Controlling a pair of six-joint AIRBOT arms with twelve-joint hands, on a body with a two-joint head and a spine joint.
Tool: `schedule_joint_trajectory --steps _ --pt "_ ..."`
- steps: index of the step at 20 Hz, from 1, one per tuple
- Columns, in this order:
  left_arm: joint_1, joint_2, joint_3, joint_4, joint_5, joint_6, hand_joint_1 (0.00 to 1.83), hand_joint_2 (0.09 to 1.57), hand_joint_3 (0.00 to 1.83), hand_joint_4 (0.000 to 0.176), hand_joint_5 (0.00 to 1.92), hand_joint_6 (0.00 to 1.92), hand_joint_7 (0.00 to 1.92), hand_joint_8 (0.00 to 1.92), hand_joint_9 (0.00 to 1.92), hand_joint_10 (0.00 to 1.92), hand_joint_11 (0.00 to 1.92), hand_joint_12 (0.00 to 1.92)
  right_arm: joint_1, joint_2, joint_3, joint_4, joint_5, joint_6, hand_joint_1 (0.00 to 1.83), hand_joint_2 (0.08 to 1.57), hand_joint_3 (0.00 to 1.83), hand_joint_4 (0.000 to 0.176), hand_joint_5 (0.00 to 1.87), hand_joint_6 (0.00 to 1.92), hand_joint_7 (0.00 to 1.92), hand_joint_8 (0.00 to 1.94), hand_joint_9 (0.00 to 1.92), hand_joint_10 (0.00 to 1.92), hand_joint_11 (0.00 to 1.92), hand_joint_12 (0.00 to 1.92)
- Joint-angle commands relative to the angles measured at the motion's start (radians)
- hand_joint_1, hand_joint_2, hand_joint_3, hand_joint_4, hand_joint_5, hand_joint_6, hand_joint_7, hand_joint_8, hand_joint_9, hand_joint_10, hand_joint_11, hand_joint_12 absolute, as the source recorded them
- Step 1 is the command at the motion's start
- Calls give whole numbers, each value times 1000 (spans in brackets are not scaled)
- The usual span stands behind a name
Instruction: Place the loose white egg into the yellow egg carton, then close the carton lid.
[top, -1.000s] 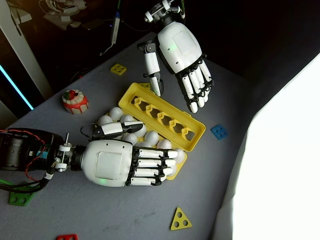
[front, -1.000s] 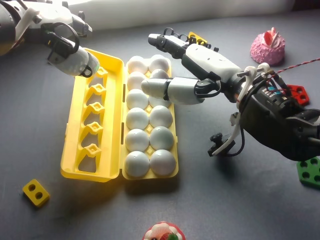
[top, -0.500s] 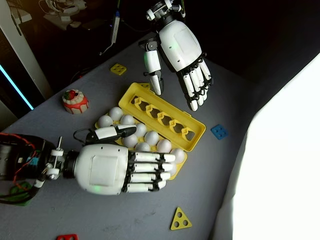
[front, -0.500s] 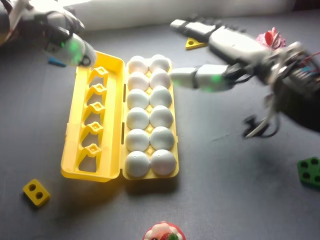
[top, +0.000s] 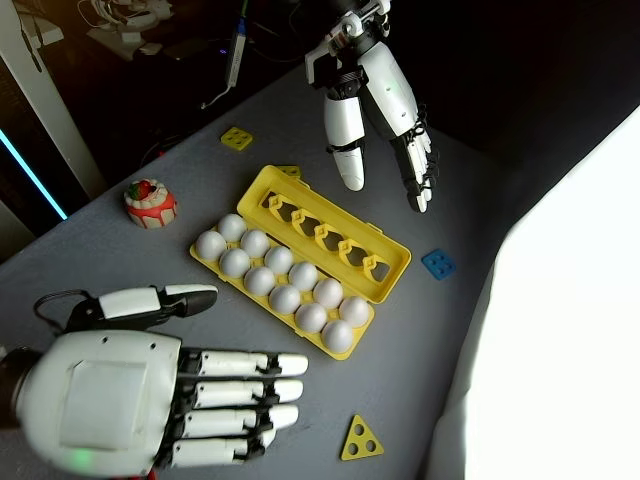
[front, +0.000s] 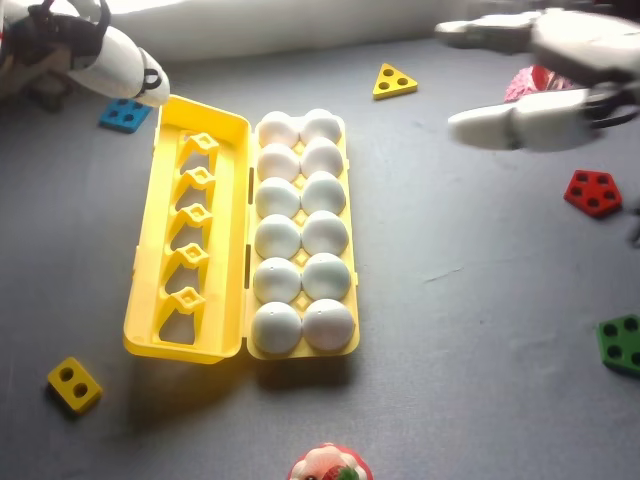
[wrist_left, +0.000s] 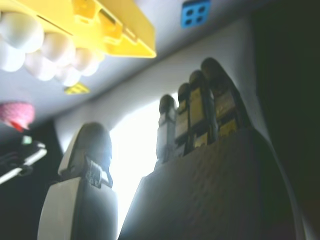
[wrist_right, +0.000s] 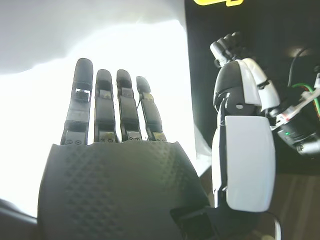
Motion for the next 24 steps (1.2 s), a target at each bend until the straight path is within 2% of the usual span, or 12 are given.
schedule_joint_trajectory --steps 1,3,4,7,8,10,13,15,16,19,20,24 --pt "-4 -7 7 49 7 -30 397 1326 0 24 234 15 219 8 243 13 0 803 -12 22 -12 -22 79 7 407 1119 10 0 248 48 241 1 100 225 0 776" --pt "13 -8 5 47 -20 -109 366 1333 2 27 224 8 188 2 219 4 0 826 -56 70 -18 -82 83 7 342 1135 8 0 232 38 231 0 86 224 0 674" --pt "22 -8 4 43 -22 -141 367 1325 0 19 233 9 239 15 247 13 0 869 -66 84 -19 -88 85 7 298 1144 5 0 253 45 263 8 113 238 0 763" --pt "60 -11 2 22 -27 -241 342 1324 0 19 296 17 324 15 325 26 0 1019 -84 140 -26 -88 89 13 241 1173 5 0 260 45 284 5 132 303 0 977" --pt "71 -12 2 21 -27 -263 177 1331 2 4 376 34 447 40 428 60 0 1234 -94 161 -31 -89 89 13 202 1188 4 0 260 51 322 8 136 436 0 1155" --pt "79 -14 4 21 -29 -273 131 1338 1 0 450 32 540 33 510 88 0 1395 -115 184 -32 -132 107 55 172 1200 1 0 241 53 333 3 68 613 0 1226" --pt "93 -15 7 20 -32 -295 211 1313 0 0 521 3 645 58 349 748 34 1551 -156 210 -32 -246 188 166 181 1206 3 0 305 83 339 5 47 630 0 1228" --pt "112 -15 7 15 -35 -339 185 1318 1 0 534 5 626 80 241 999 16 1592 -196 230 -32 -312 265 222 164 1208 2 0 299 85 337 3 43 626 0 1188" --pt "122 -16 7 14 -34 -361 172 1318 0 0 535 3 597 144 229 1028 8 1584 -204 235 -32 -324 265 222 157 1211 4 0 290 82 331 0 42 626 0 1190" --pt "146 -18 8 13 -34 -389 180 1323 0 0 525 0 461 432 221 1032 1 1572 -229 244 -32 -370 269 220 148 1221 2 0 249 78 302 2 8 645 0 974" --pt "153 -18 10 13 -34 -392 168 1327 1 0 512 0 452 452 216 1031 0 1579 -234 245 -32 -383 269 219 149 1214 0 0 251 82 308 2 27 641 0 876" --pt "173 -28 27 13 -24 -401 113 1325 0 0 511 2 460 507 263 997 17 1607 -240 243 -32 -384 269 199 174 1214 0 0 249 103 304 2 27 648 0 956"
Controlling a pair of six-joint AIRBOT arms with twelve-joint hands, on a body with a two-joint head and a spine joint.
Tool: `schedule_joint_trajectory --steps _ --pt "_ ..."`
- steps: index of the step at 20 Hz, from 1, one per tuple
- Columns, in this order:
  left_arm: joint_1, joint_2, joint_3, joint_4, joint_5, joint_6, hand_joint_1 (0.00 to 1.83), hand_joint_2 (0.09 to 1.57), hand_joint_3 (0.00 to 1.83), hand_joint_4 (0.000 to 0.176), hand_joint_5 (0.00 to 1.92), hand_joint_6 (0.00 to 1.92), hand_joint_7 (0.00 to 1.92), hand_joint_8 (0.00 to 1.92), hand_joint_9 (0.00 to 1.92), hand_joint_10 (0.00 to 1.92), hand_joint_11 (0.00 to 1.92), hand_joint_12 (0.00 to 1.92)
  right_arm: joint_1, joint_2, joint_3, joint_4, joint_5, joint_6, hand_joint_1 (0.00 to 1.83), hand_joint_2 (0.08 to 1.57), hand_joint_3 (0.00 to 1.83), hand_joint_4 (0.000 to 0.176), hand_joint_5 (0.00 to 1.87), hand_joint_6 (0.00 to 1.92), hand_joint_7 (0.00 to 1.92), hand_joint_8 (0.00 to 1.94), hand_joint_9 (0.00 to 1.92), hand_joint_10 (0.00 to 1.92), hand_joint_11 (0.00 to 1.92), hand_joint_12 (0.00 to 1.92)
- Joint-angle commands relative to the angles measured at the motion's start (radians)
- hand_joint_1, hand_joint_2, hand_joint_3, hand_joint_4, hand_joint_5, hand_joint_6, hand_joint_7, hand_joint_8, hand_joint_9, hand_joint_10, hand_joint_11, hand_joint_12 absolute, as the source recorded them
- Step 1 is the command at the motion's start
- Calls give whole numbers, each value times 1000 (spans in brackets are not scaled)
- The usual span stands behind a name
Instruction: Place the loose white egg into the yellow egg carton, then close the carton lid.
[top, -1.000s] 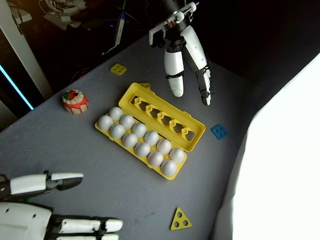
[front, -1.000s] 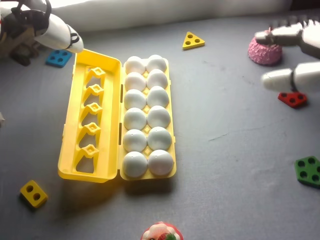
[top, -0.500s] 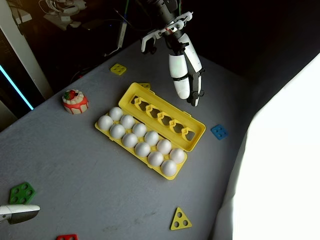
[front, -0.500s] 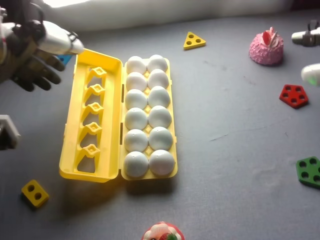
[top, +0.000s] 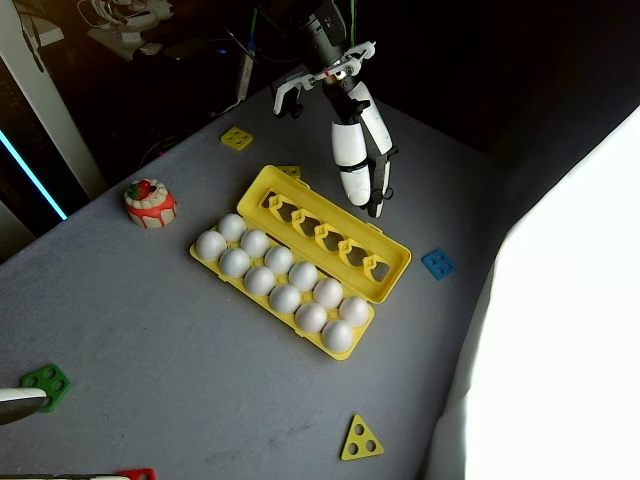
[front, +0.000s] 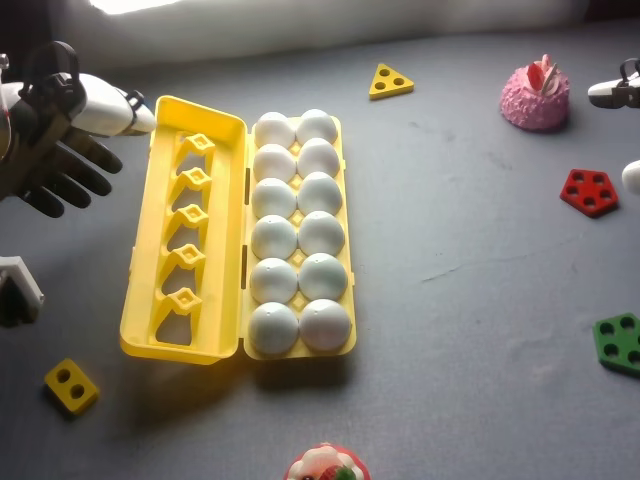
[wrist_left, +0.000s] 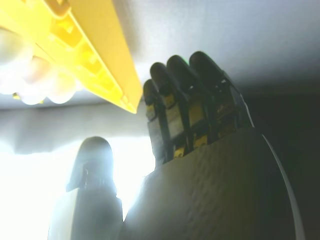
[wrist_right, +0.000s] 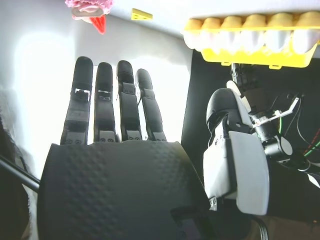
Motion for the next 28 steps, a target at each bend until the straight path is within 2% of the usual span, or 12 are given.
schedule_joint_trajectory --steps 1,2,4,6,11,12,13,16,20,28 --pt "0 -6 4 46 19 -15 106 1326 0 0 511 2 453 544 260 1032 17 1636 4 4 3 29 104 -5 177 1213 0 0 251 106 308 4 27 652 0 954" --pt "8 -8 5 46 22 -25 155 1328 0 0 510 1 413 596 233 1055 3 1636 4 2 3 29 104 -11 137 1232 4 0 201 92 281 0 5 628 0 904" --pt "18 -16 8 46 27 -37 175 1325 0 0 520 5 396 658 231 1071 0 1645 4 1 3 30 104 -14 138 1229 0 0 201 108 304 6 0 666 0 1000" --pt "30 -21 8 46 32 -57 157 1327 0 0 514 2 384 659 224 1058 0 1633 4 -1 3 30 105 -17 149 1228 0 0 198 120 308 4 0 670 0 957" --pt "57 -37 9 46 48 -101 165 1324 0 0 514 5 387 655 229 1055 0 1645 4 -6 3 30 105 -26 173 1220 0 0 201 137 318 4 9 679 0 985" --pt "62 -39 9 46 50 -108 190 1326 0 0 516 6 387 650 227 1054 0 1649 4 -7 4 30 107 -27 168 1223 0 0 186 142 296 1 1 645 0 932" --pt "67 -41 8 46 50 -118 218 1322 0 0 522 8 394 649 232 1058 0 1656 4 -8 5 30 112 -27 192 1224 0 0 197 155 303 4 1 653 0 971" --pt "86 -43 6 46 54 -152 177 1317 0 0 530 11 409 650 243 1063 1 1661 3 -8 6 30 126 -27 164 1232 1 0 166 174 288 2 0 624 0 764" --pt "104 -43 3 46 56 -177 158 1333 3 0 517 5 401 646 234 1062 3 1662 3 -8 8 32 128 -27 146 1231 0 0 161 218 294 2 11 653 0 932" --pt "116 -59 -8 39 56 -230 183 1326 0 0 519 5 387 678 229 1087 12 1661 3 -9 9 32 133 -27 197 1216 0 0 173 269 320 7 13 682 0 1078"
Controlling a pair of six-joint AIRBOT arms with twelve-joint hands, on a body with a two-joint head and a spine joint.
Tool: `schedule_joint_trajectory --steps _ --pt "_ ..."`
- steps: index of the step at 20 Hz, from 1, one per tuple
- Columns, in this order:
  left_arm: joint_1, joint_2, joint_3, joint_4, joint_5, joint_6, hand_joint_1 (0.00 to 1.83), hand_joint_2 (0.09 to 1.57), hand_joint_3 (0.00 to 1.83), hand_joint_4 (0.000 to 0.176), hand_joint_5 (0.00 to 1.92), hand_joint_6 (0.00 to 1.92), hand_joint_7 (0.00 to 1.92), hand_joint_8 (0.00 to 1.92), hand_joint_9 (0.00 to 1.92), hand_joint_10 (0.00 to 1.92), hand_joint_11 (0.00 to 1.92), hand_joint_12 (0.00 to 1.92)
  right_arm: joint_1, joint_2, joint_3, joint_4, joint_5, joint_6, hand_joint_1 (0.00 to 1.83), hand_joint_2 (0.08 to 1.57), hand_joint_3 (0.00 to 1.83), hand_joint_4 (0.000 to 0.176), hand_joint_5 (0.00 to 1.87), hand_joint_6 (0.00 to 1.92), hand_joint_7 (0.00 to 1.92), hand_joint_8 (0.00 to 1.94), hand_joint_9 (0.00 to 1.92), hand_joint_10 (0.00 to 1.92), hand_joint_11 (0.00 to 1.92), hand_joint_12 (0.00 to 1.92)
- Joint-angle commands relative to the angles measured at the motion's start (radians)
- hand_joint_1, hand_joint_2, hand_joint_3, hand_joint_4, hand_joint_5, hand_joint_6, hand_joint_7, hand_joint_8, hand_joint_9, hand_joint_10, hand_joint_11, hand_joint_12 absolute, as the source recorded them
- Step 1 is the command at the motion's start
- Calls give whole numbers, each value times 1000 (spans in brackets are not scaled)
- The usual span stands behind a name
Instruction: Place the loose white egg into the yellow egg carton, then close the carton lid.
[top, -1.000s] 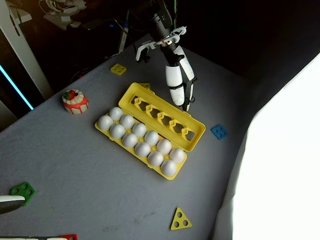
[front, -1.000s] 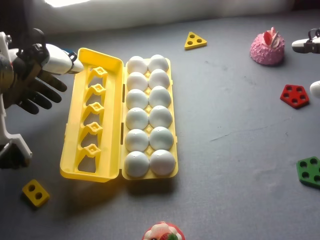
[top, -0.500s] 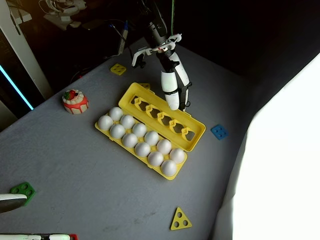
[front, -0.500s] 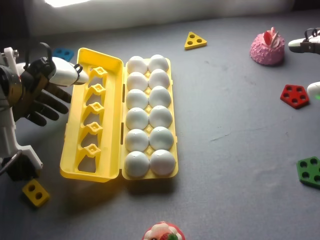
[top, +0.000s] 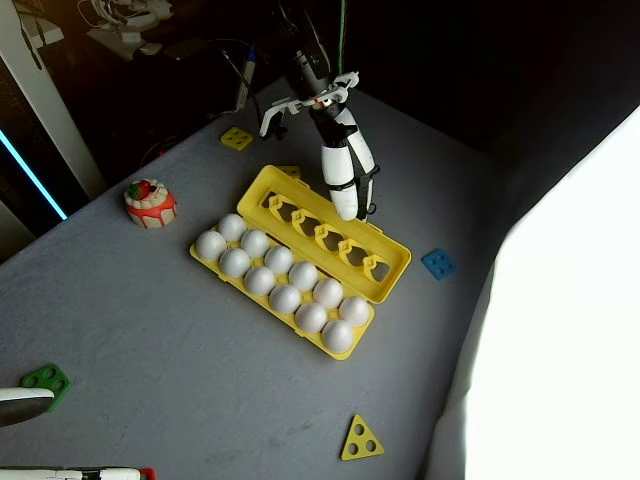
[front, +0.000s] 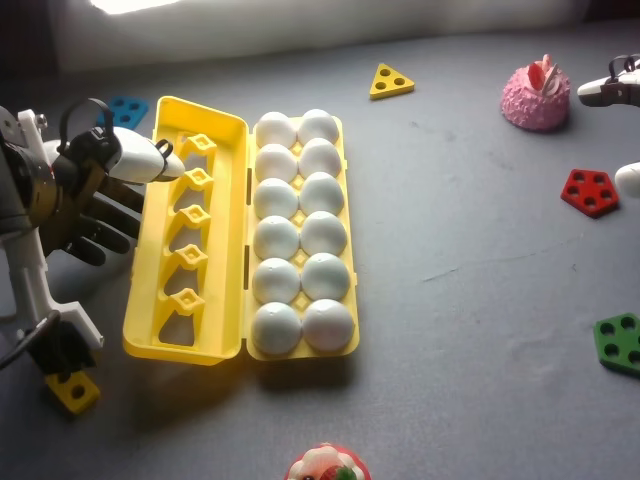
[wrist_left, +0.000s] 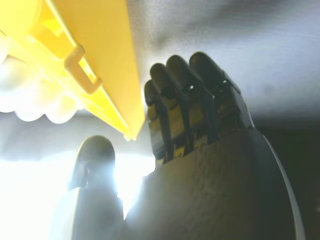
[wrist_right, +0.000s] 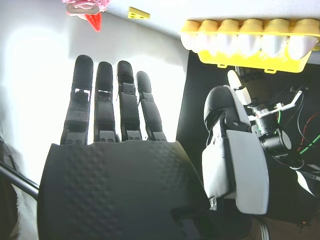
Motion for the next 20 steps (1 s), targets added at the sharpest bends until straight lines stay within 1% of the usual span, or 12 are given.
schedule_joint_trajectory --steps 1,3,4,5,7,8,12,13,14,16,19,20 --pt "-2 -3 -2 40 13 -13 182 1327 0 0 512 2 383 678 228 1086 13 1660 3 7 5 29 115 0 193 1219 0 0 162 278 313 3 3 690 0 1040" --pt "-2 -6 -8 39 13 -23 175 1328 1 0 518 4 380 680 225 1077 5 1652 3 7 5 30 115 0 176 1220 0 0 146 312 306 5 5 699 0 1147" --pt "-2 -7 -11 39 13 -26 163 1330 2 0 518 4 375 677 219 1073 0 1654 3 7 5 30 116 0 173 1220 0 0 140 314 314 8 6 702 0 1160" --pt "-4 -7 -13 40 17 -26 152 1328 0 0 528 8 383 679 233 1077 17 1659 3 7 5 30 118 0 145 1231 3 0 116 318 302 3 0 684 0 1108" --pt "-20 -7 -13 53 17 -26 129 1330 1 0 523 6 383 675 233 1074 26 1660 3 7 5 30 119 0 156 1230 1 0 125 328 307 4 0 682 0 1085" --pt "-31 -7 -12 61 17 -26 154 1328 0 0 522 5 384 674 230 1074 10 1663 3 7 5 30 119 0 188 1221 0 0 140 337 312 6 4 683 0 1086" --pt "-107 -8 -4 93 15 15 149 1329 1 0 524 6 395 681 241 1087 23 1669 3 6 5 30 124 0 191 1219 0 0 131 342 309 1 4 677 0 1041" --pt "-132 -10 -4 102 14 27 151 1330 1 0 524 5 401 682 242 1086 23 1669 3 6 5 30 124 0 179 1218 0 0 126 349 304 2 4 685 0 1103" --pt "-155 -12 -5 104 12 51 162 1329 0 0 525 5 405 677 247 1077 32 1656 3 6 5 30 125 0 178 1216 0 0 132 354 302 1 1 686 0 1118" --pt "-205 -20 -18 114 2 76 172 1326 0 0 527 6 403 671 239 1078 13 1673 3 5 6 30 125 0 189 1215 0 0 151 367 314 5 1 691 0 1096" --pt "-252 -39 -47 122 -6 91 161 1331 1 0 528 6 391 673 217 1082 0 1673 3 5 7 30 127 0 152 1224 3 0 136 363 332 6 20 667 0 1125" --pt "-264 -48 -65 123 -7 92 126 1332 2 0 515 2 383 675 213 1089 0 1667 3 5 7 30 127 0 193 1220 0 0 136 364 321 2 23 664 0 1121"
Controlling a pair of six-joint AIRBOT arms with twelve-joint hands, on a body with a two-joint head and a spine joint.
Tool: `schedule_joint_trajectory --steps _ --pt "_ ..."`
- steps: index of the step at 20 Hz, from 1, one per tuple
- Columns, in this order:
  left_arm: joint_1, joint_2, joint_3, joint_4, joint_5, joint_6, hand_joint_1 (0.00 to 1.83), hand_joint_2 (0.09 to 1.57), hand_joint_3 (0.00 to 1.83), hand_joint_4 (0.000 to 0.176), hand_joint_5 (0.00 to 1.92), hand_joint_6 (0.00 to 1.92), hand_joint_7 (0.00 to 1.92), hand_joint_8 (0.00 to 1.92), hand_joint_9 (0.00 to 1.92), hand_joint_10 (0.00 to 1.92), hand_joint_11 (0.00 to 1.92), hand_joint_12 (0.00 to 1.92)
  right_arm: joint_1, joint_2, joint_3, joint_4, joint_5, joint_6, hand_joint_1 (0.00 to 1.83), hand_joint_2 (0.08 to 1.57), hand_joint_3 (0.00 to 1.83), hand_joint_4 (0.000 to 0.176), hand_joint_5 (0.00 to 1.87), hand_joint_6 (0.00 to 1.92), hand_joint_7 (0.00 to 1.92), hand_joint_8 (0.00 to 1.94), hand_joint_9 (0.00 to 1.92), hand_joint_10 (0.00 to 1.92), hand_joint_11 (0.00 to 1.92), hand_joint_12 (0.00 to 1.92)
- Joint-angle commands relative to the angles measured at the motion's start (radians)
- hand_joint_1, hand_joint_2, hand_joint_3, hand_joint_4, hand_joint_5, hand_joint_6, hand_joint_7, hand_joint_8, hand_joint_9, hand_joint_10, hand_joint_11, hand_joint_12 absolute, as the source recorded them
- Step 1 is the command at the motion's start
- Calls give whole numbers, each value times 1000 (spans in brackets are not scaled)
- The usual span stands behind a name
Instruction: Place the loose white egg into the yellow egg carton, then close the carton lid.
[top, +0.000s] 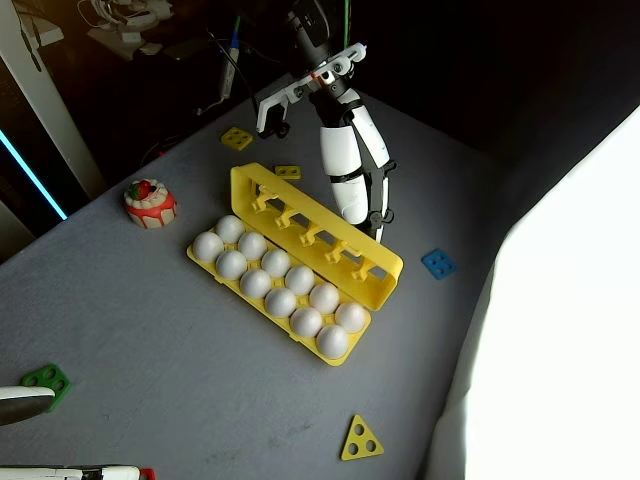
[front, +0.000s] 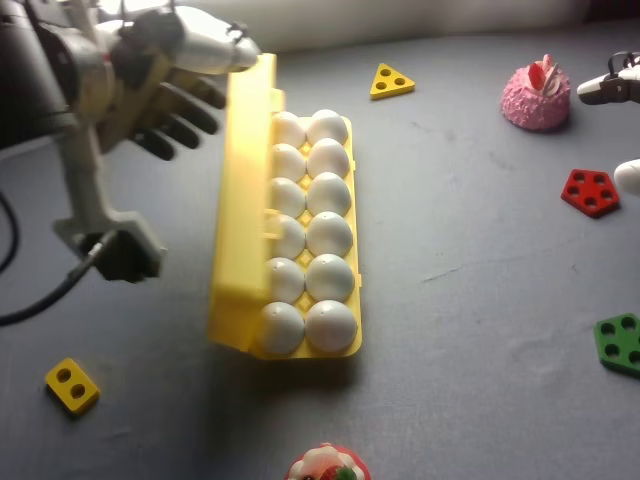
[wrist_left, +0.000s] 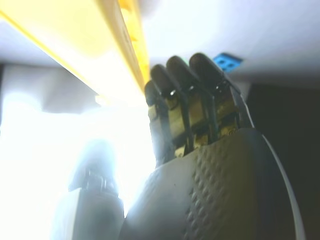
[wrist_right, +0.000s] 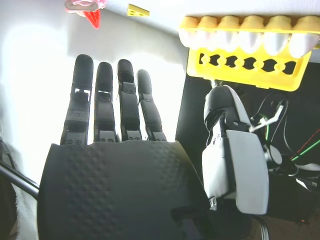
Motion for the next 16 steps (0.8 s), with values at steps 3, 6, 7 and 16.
schedule_joint_trajectory --steps 3,6,7,16 --pt "-27 -19 -51 50 24 -1 172 1325 0 0 531 9 391 687 222 1099 0 1668 3 4 7 30 114 0 198 1215 0 0 133 360 318 4 39 644 0 1070" --pt "-27 -22 -104 50 18 0 184 1330 0 0 525 6 385 674 221 1073 0 1642 3 4 8 30 114 0 203 1211 0 0 122 350 304 0 35 631 0 1114" --pt "-23 -22 -116 50 18 1 198 1333 1 0 519 3 386 645 227 1044 1 1629 3 4 8 31 114 0 210 1209 0 0 123 353 310 3 42 636 0 1104" --pt "36 -22 -186 71 41 -10 196 1334 0 0 534 8 382 677 213 1098 0 1665 3 3 9 31 114 -2 207 1205 0 0 170 375 341 10 33 640 0 1122"
